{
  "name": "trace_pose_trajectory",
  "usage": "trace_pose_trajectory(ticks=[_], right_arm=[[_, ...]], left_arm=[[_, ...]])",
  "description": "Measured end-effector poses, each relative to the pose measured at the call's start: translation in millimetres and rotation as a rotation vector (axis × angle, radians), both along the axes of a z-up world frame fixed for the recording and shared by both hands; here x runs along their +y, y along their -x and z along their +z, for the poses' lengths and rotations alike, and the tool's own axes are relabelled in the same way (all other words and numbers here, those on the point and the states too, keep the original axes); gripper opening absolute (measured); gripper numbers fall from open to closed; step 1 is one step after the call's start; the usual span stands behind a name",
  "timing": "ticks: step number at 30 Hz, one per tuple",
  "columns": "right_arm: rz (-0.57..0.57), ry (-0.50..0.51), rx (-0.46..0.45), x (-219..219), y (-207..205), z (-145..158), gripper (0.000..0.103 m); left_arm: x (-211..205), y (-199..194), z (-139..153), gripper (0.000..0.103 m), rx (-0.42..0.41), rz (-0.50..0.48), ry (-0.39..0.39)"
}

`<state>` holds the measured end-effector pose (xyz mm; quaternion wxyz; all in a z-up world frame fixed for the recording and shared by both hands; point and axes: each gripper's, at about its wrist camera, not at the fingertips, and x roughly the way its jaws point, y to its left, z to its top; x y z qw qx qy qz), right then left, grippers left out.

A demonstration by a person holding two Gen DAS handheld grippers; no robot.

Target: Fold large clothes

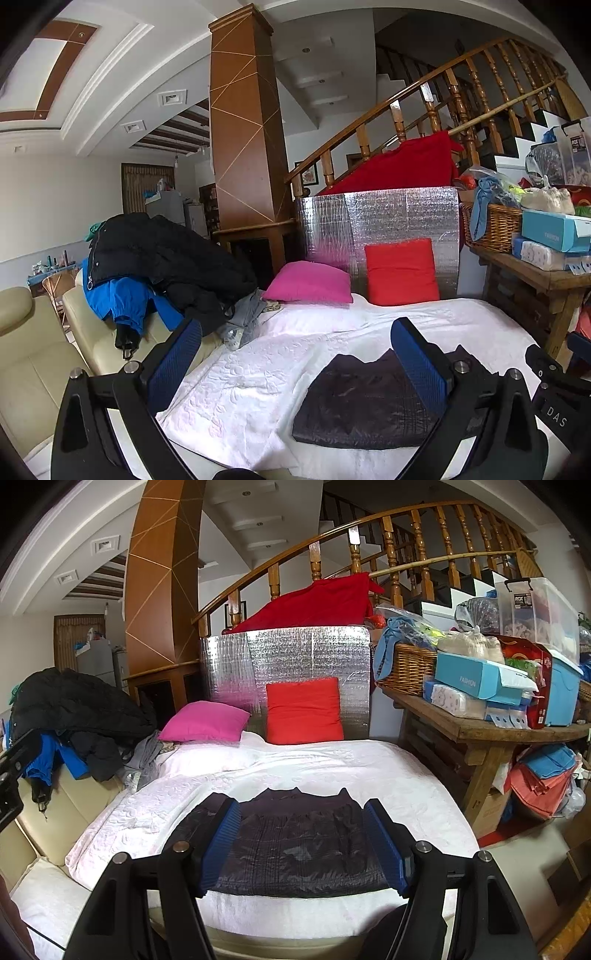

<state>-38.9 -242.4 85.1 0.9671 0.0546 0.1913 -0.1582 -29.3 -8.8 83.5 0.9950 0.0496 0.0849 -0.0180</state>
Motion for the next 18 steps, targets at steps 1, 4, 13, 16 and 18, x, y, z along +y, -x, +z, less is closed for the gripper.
trace_pose_trajectory(ticks=[1, 4, 13, 16, 18], right_arm=[[-0.001, 0.000, 0.000, 0, 0, 0, 0.073], [-0.001, 0.001, 0.002, 1, -2, 1, 0.073], [-0.005, 0.004, 0.017, 2, -9, -3, 0.073], [0.000, 0.008, 0.031, 3, -14, -6, 0.073], [-0.001, 0.013, 0.039, 4, -17, -8, 0.073]], left_arm=[[0, 0, 0, 0.102, 0.000, 0.000, 0.001], [2, -1, -1, 0.102, -0.001, 0.000, 0.005], [5, -5, -1, 0.102, 0.006, -0.017, 0.005], [7, -6, -2, 0.102, 0.007, -0.019, 0.005], [9, -8, -2, 0.102, 0.009, -0.016, 0.010]])
